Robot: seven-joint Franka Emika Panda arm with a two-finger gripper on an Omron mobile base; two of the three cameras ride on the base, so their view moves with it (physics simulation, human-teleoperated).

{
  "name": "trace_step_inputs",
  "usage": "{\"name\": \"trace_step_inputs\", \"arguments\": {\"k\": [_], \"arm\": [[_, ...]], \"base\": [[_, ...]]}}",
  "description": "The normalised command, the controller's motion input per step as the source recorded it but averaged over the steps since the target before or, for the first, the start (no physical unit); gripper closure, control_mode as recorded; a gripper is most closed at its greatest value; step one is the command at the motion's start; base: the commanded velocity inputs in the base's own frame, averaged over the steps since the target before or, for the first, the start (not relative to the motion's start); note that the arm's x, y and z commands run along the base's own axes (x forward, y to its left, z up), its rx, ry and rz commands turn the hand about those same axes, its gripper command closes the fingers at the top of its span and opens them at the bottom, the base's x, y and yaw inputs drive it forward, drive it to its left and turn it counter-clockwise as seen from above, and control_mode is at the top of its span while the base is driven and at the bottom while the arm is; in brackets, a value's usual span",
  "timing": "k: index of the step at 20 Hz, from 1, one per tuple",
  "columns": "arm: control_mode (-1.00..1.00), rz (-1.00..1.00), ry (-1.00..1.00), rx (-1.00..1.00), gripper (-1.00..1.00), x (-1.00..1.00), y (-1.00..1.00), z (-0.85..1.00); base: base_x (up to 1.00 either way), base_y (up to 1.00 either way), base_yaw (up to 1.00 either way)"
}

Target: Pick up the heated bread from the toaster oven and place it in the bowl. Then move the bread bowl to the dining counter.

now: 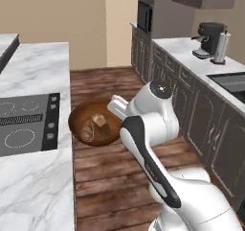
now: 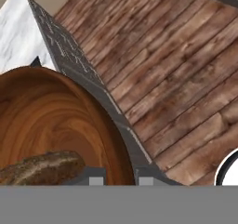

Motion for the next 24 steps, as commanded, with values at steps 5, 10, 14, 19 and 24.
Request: {"name": "trace_step_inputs", "arguments": {"k": [5, 10, 14, 19, 24], "arm": [[1.00, 0.00, 0.00, 0.00, 1.00, 0.00, 0.00, 0.00], [1.00, 0.00, 0.00, 0.00, 1.00, 0.00, 0.00, 0.00], [1.00, 0.00, 0.00, 0.00, 1.00, 0.00, 0.00, 0.00], [1.00, 0.00, 0.00, 0.00, 1.00, 0.00, 0.00, 0.00], [1.00, 0.00, 0.00, 0.00, 1.00, 0.00, 0.00, 0.00]], "base": [[-0.32, -0.24, 0.93], [-0.01, 0.00, 1.00], [0.00, 0.00, 1.00], [0.00, 0.00, 1.00], [0.16, 0.00, 0.80]]}}
